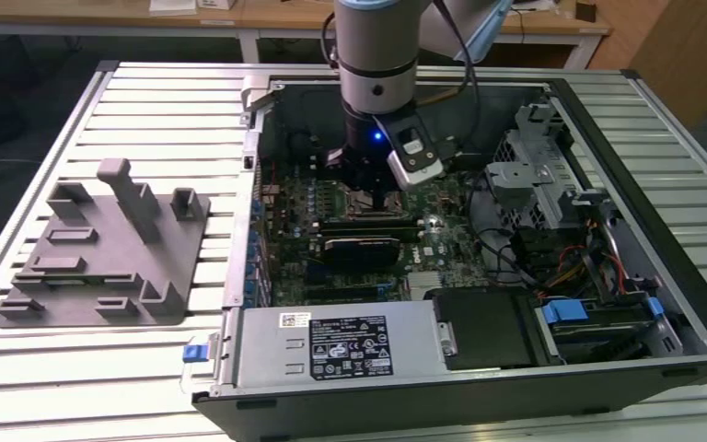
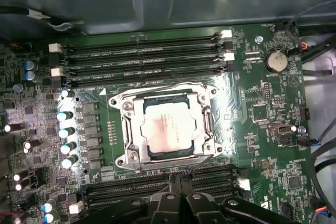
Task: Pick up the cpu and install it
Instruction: 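Install the second cpu locking lever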
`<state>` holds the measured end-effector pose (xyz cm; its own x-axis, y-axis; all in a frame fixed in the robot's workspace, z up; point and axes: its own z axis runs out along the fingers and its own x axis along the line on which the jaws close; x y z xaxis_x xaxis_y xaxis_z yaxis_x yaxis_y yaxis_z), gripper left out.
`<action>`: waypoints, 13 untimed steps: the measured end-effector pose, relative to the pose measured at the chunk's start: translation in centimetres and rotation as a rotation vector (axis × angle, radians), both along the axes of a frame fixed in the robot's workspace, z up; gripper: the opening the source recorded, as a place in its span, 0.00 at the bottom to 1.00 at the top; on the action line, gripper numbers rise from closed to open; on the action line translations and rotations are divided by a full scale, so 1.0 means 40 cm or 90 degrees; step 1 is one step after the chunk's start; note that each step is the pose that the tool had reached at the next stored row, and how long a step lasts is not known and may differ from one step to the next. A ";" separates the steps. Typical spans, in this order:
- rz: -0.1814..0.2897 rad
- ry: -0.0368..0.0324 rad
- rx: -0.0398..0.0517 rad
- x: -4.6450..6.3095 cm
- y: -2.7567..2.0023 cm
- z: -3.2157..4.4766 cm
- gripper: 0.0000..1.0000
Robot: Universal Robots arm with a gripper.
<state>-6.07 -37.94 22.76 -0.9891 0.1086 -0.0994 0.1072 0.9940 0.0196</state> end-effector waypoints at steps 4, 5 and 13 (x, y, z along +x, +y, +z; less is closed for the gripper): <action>0.005 -0.0001 0.0001 -0.011 0.000 -0.003 0.11; 0.006 -0.0001 0.0002 -0.015 -0.001 -0.003 0.11; 0.010 0.0000 0.0053 -0.037 -0.015 -0.010 0.11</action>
<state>-7.54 -38.55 22.36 -0.9907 0.0936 -0.0986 0.0912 0.9954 0.0279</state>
